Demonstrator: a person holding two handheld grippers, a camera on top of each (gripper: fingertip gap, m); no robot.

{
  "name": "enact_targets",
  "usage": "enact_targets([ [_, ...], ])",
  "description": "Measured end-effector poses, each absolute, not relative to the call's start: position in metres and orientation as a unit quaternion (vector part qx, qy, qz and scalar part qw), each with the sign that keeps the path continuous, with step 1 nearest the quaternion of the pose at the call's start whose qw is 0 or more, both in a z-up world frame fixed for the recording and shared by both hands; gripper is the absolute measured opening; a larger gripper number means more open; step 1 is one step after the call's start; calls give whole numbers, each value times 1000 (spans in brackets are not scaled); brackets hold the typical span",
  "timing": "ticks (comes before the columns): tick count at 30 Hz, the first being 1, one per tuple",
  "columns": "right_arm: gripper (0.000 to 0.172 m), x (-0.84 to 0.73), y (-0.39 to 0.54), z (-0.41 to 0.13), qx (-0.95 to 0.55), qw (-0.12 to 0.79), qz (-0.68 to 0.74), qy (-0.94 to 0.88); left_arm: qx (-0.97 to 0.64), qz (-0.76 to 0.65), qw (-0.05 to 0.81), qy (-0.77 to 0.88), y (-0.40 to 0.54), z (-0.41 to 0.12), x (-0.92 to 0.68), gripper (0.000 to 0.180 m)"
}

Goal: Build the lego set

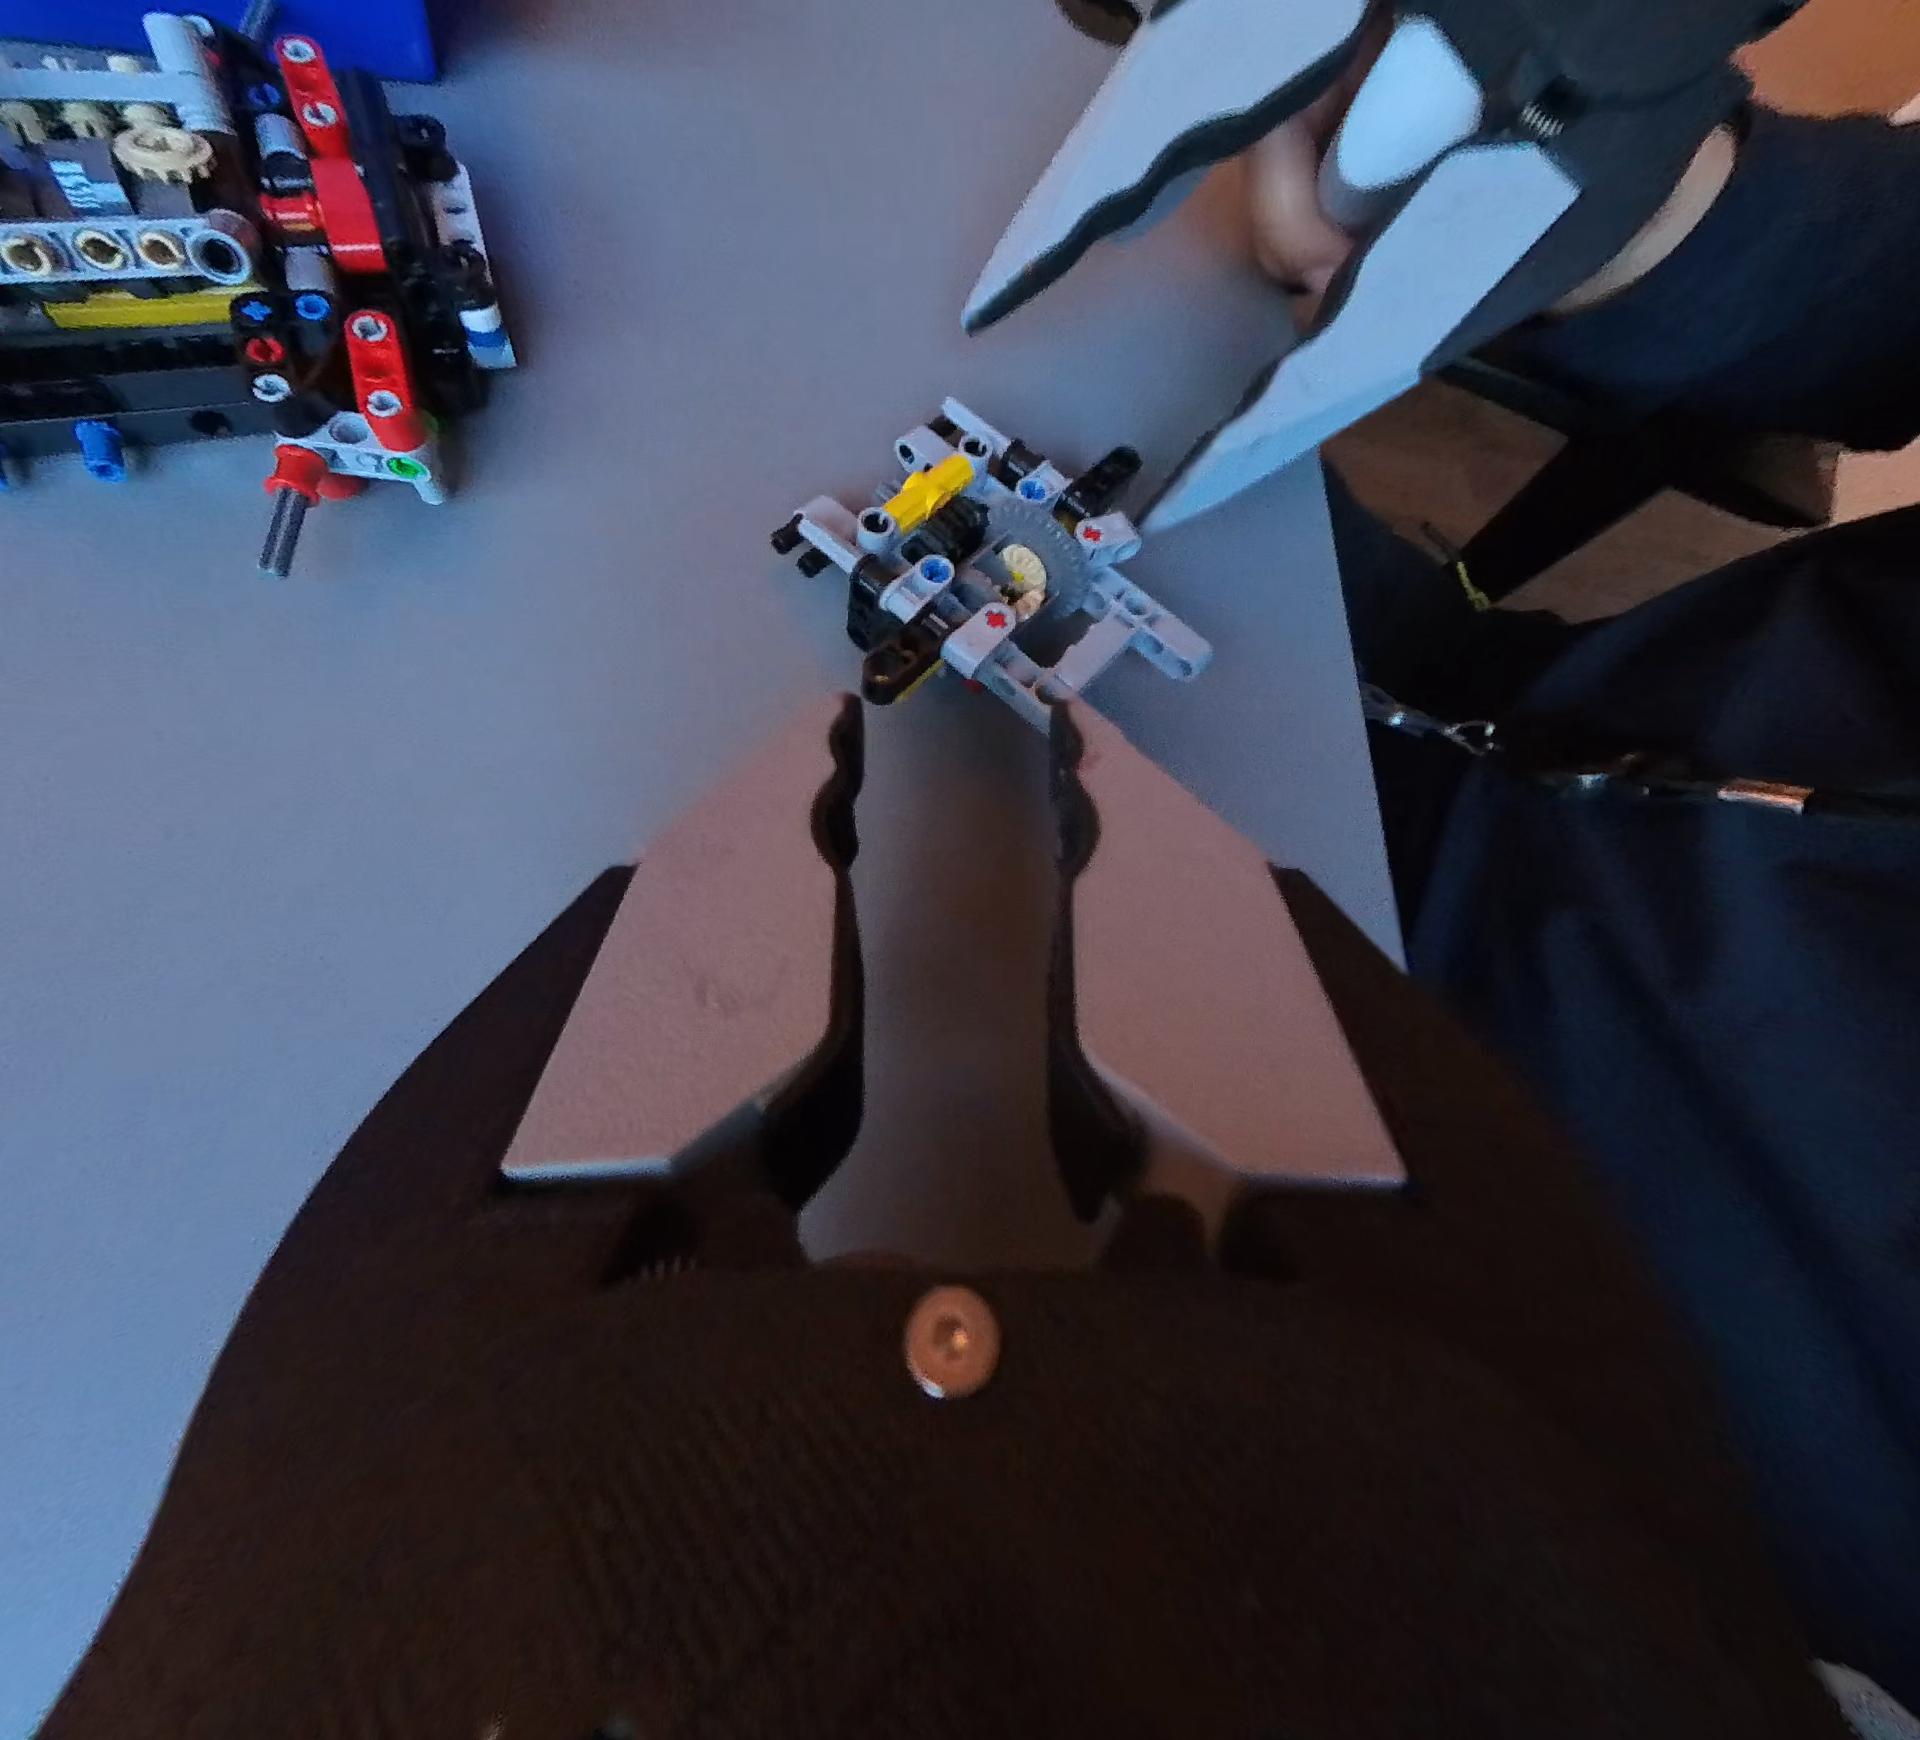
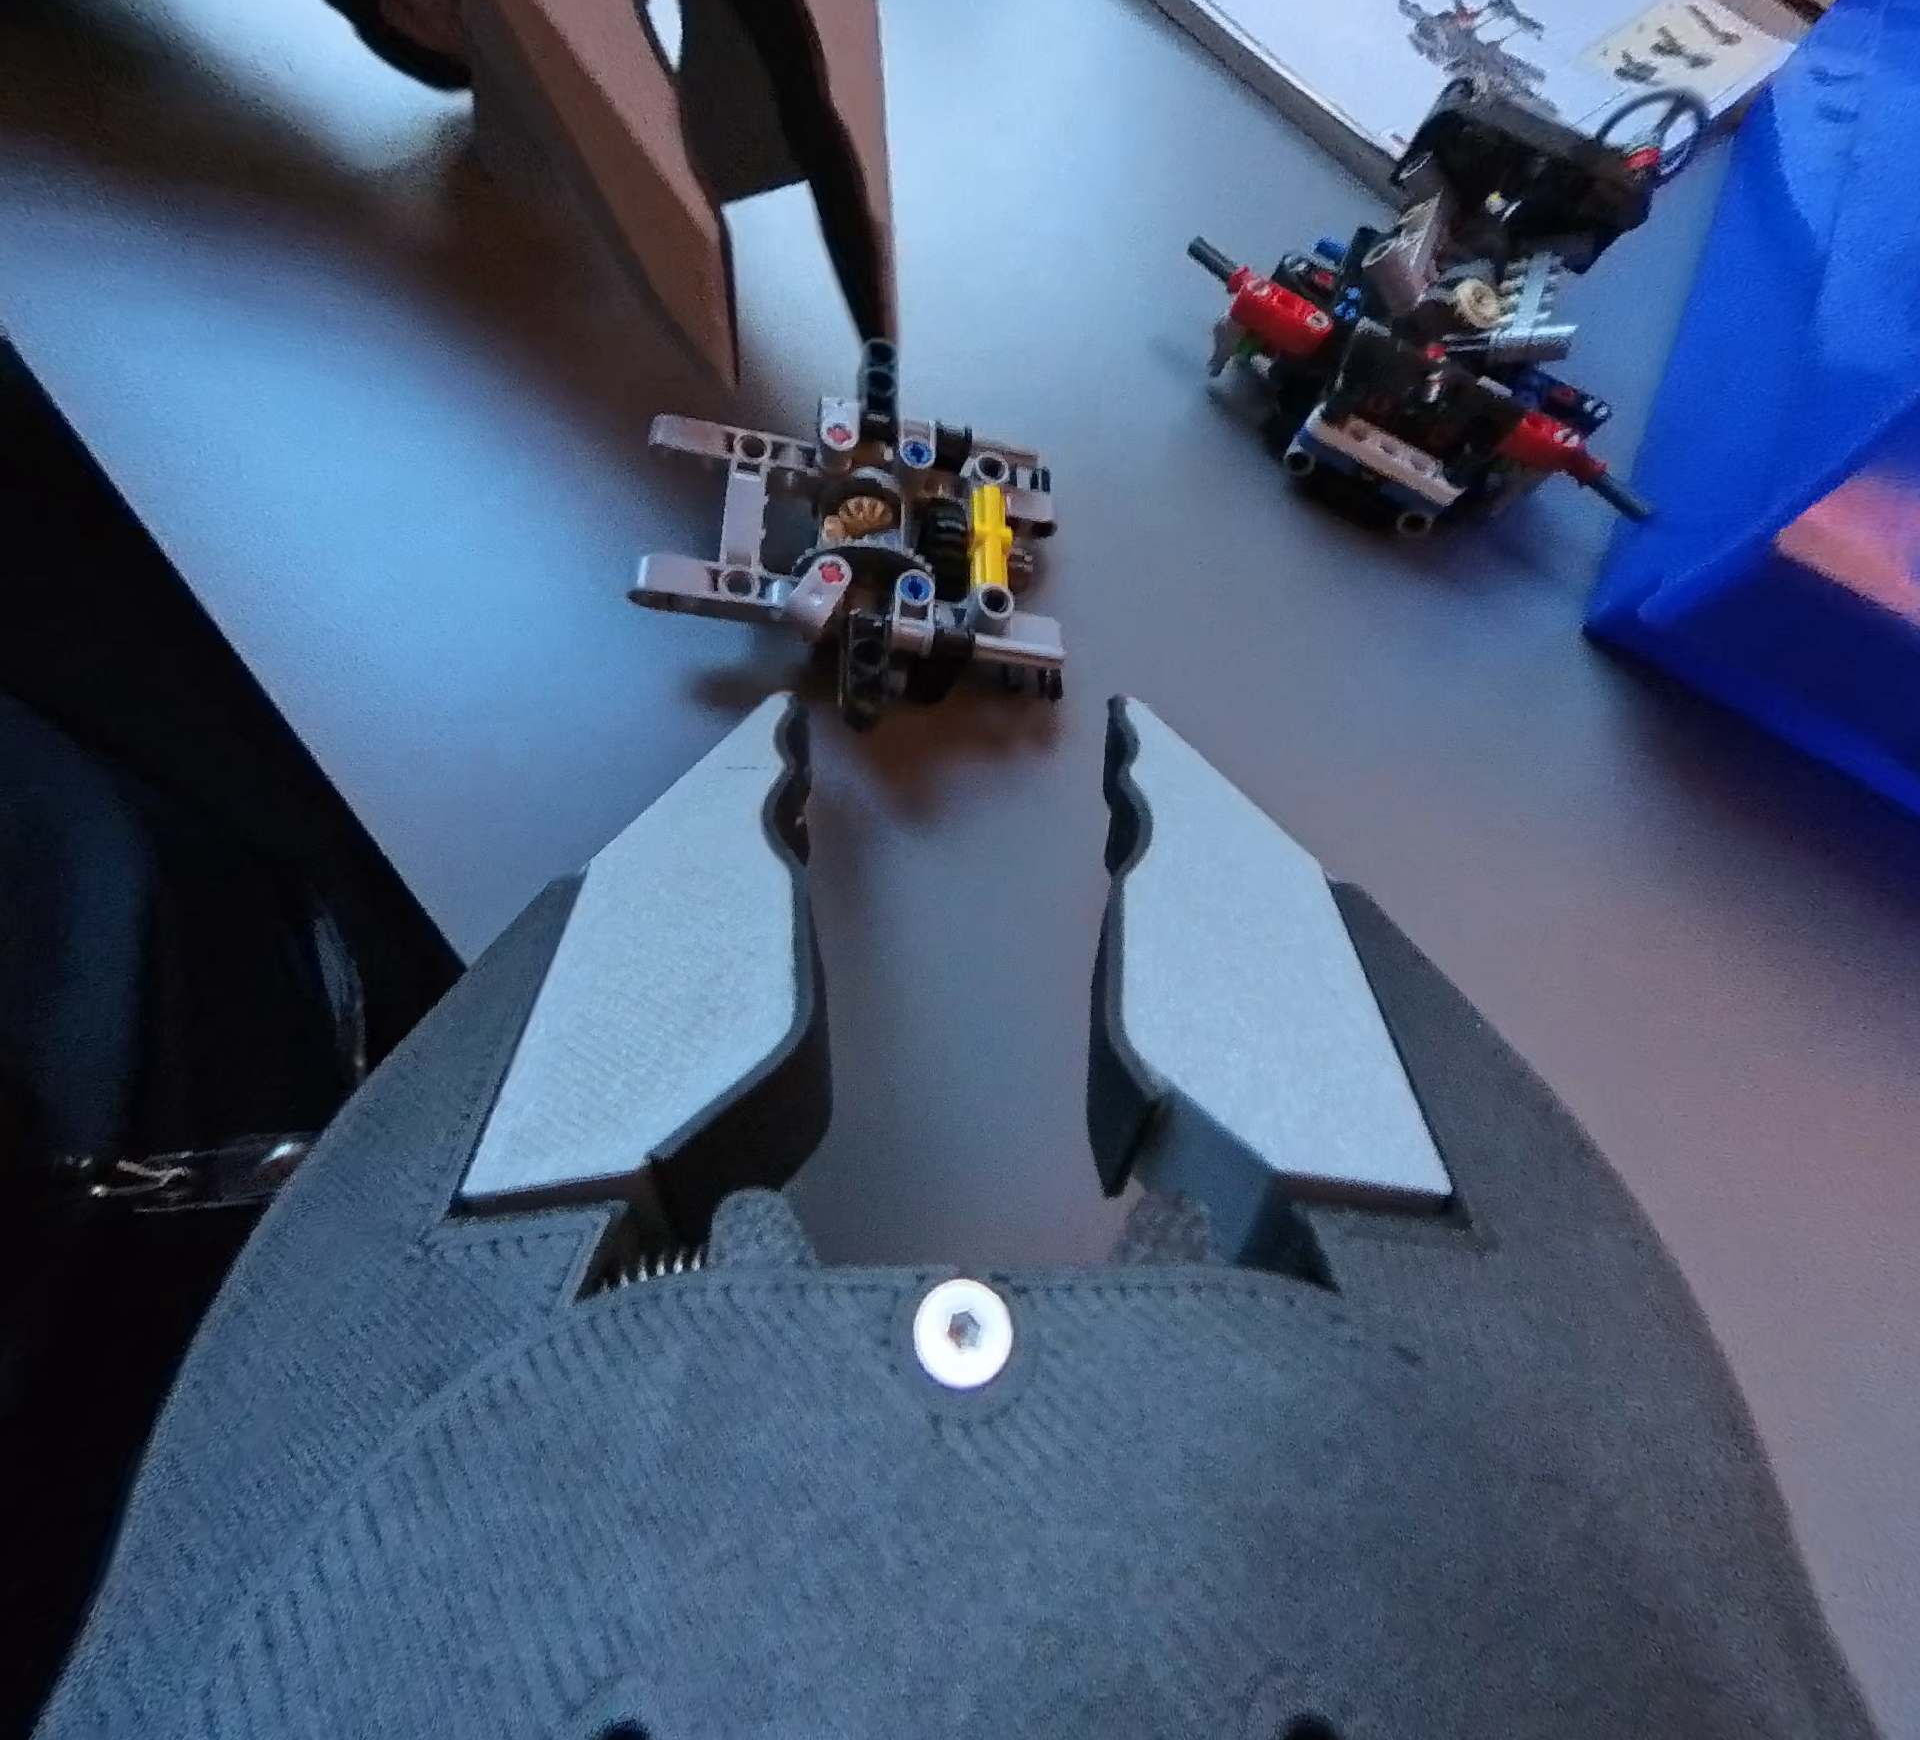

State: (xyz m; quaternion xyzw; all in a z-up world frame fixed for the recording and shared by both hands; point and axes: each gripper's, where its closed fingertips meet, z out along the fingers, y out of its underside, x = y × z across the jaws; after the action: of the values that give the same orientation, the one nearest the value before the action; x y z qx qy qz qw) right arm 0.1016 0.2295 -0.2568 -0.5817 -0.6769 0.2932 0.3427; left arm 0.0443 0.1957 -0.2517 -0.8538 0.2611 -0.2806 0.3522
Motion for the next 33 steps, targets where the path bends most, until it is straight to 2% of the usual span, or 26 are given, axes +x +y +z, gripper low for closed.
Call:
enact_targets([
  [4, 50, 99, 233, -249, -581, 367, 289, -667, -855, -285, 321, 289, 184, -262, 54, 18],
  [8, 39, 102, 233, -238, -571, 404, 283, -656, -850, -293, 313, 307, 175, -263, 65, 21],
  [11, 5, 108, 221, -231, -552, 417, 288, -662, -831, -273, 349, 336, 175, -250, 66, 23],
  [12, 0, 109, 214, -231, -549, 410, 298, -665, -830, -254, 361, 342, 177, -248, 62, 24],
  [15, 14, 109, 204, -237, -564, 379, 320, -660, -834, -226, 378, 332, 188, -242, 47, 40],
  [19, 15, 104, 203, -244, -584, 352, 342, -647, -841, -251, 366, 308, 197, -246, 40, 63],
  [28, 10, 100, 209, -252, -603, 346, 337, -635, -832, -267, 331, 356, 185, -265, 74, 67],
  [33, 10, 98, 210, -253, -600, 349, 335, -637, -841, -177, 354, 369, 192, -273, 71, 56],
])
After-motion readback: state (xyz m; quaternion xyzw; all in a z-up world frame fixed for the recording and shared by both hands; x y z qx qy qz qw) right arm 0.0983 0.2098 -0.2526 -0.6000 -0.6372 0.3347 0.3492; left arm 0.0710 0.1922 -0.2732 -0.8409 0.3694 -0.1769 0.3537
